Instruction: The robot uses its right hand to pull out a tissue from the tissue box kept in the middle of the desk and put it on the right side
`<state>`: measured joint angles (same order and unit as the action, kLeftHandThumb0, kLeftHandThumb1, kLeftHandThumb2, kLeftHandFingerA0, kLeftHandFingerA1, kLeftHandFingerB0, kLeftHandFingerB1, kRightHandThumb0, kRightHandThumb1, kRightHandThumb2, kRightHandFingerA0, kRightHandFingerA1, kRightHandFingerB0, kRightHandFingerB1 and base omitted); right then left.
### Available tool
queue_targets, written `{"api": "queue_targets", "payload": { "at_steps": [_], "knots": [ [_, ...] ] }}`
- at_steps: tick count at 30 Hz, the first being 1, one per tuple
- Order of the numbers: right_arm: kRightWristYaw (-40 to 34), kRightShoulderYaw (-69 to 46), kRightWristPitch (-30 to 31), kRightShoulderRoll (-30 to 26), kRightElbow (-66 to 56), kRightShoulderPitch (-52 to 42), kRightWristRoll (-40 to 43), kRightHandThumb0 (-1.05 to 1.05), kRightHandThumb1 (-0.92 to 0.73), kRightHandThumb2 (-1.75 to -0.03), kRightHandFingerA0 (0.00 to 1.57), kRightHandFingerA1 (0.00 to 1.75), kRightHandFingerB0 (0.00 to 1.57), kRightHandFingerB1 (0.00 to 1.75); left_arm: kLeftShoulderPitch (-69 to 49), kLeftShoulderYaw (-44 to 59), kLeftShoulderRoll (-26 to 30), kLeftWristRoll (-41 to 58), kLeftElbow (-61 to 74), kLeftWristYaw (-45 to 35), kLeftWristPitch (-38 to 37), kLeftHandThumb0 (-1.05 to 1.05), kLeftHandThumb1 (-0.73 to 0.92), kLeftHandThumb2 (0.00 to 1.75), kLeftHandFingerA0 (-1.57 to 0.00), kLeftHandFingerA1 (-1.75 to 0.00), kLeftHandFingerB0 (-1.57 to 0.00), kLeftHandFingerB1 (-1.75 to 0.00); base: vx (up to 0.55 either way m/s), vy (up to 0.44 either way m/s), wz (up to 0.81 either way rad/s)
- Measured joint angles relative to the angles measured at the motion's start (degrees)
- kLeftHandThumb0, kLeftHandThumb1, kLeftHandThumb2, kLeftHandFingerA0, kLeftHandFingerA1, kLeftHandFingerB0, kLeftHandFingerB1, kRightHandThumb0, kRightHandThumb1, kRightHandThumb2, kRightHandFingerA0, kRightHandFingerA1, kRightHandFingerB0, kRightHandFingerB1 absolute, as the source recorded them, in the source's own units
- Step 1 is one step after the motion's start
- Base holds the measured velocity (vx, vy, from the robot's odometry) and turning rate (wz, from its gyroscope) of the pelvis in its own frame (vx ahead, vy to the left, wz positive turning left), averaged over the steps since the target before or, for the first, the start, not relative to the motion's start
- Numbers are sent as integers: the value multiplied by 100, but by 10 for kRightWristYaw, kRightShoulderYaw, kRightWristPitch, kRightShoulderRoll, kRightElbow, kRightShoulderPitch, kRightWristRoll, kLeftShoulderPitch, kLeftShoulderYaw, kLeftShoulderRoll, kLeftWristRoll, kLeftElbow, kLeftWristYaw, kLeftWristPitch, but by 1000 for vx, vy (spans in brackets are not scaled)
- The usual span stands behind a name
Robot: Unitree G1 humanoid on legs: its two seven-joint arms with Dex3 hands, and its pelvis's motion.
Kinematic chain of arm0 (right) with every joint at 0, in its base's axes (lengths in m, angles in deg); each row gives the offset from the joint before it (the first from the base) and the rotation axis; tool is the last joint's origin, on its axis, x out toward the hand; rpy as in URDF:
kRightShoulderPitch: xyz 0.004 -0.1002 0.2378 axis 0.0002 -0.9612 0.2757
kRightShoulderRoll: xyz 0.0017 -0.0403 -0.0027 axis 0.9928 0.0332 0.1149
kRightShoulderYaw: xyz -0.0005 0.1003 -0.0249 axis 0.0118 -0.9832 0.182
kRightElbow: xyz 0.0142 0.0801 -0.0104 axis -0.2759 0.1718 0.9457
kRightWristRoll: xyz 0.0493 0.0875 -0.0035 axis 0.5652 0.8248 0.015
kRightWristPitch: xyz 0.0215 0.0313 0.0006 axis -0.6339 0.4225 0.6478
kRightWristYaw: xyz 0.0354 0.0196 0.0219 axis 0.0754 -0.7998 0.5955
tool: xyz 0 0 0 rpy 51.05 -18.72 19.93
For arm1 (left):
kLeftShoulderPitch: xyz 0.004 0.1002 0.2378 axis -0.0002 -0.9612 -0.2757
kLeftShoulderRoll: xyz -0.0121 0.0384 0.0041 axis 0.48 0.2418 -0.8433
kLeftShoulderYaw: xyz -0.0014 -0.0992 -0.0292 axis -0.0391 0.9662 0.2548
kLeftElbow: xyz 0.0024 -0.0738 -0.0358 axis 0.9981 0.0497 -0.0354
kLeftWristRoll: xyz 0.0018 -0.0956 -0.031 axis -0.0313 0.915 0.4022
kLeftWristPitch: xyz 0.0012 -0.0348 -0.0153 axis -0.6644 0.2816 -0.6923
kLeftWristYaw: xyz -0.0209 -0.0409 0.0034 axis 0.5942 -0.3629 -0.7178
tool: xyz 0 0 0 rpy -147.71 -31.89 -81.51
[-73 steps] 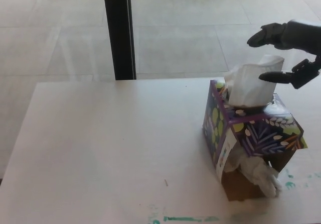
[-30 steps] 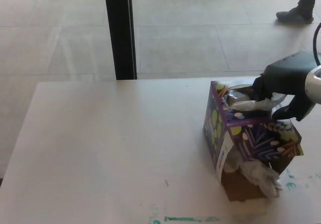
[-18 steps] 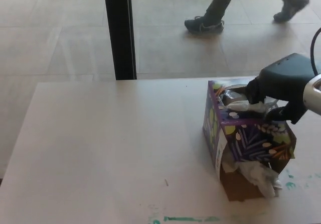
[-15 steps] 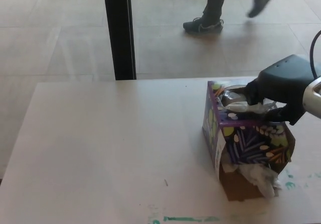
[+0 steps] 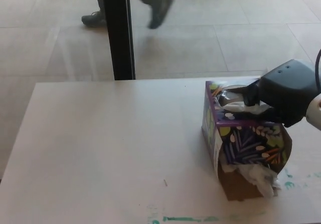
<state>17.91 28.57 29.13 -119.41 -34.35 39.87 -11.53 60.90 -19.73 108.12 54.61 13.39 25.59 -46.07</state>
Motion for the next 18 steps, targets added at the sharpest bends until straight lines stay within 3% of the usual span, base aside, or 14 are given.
{"api": "queue_targets", "payload": {
  "at_steps": [1,3,4,5,7,8,9,11,12,13,14,17,18],
  "knots": [
    [-8,-1,-3,0,2,0,-2,-29,-51,-81,97,166,87,112,0,0,0,0,0,0,0,-91,73,117,-81,-105,-68,-100,0,0,0],
    [-22,-2,-8,0,7,0,-5,-29,-51,-81,97,166,87,112,0,0,0,0,0,0,0,-91,73,117,-81,-105,-68,-100,0,0,0],
    [-32,-2,-11,0,10,0,-7,-32,-51,-82,94,173,82,122,-1,0,0,0,0,0,0,-97,75,116,-78,-105,-69,-102,0,0,0],
    [-38,-2,-13,0,12,0,-8,-30,-49,-85,95,173,84,121,-1,0,0,0,0,0,0,-94,92,79,-81,-114,-63,-112,0,0,0],
    [-56,-2,-21,0,18,0,-11,-30,-48,-86,96,173,85,121,-3,1,-1,0,0,0,-1,-92,92,78,-84,-114,-66,-110,0,0,0],
    [-62,-2,-23,0,20,0,-12,-26,-48,-86,97,174,85,128,-4,1,-1,0,0,0,-1,-97,92,82,-83,-112,-66,-109,0,0,0],
    [-71,-3,-27,0,24,0,-13,-27,-49,-91,95,175,79,141,-5,1,-1,0,0,0,-1,-88,73,117,-84,-108,-70,-101,0,0,0],
    [-87,-5,-34,0,32,1,-16,-25,-50,-88,93,175,77,141,-7,1,-1,0,0,0,-2,-88,74,118,-87,-109,-69,-100,0,0,0],
    [-93,-6,-37,0,35,2,-18,-26,-58,-82,91,175,75,133,-8,2,-1,0,1,0,-3,-90,74,119,-83,-106,-69,-100,0,0,0],
    [-102,-8,-41,0,38,4,-20,-26,-60,-72,93,168,83,100,-9,2,-2,1,1,0,-4,-95,77,118,-82,-108,-68,-101,0,0,0],
    [-108,-12,-45,0,39,5,-22,-22,-54,-84,100,165,84,113,-11,3,-2,1,2,0,-5,-95,92,74,-79,-116,-64,-110,0,0,0],
    [-130,-36,-61,-5,43,20,-28,-22,-54,-84,100,165,84,113,-19,6,-2,2,6,0,-9,-95,92,74,-79,-116,-64,-110,0,0,0],
    [-137,-44,-66,-7,44,26,-30,-22,-50,-91,97,166,82,122,-22,8,-2,2,8,-1,-10,-94,92,74,-78,-116,-64,-111,0,0,0]
  ]
}}
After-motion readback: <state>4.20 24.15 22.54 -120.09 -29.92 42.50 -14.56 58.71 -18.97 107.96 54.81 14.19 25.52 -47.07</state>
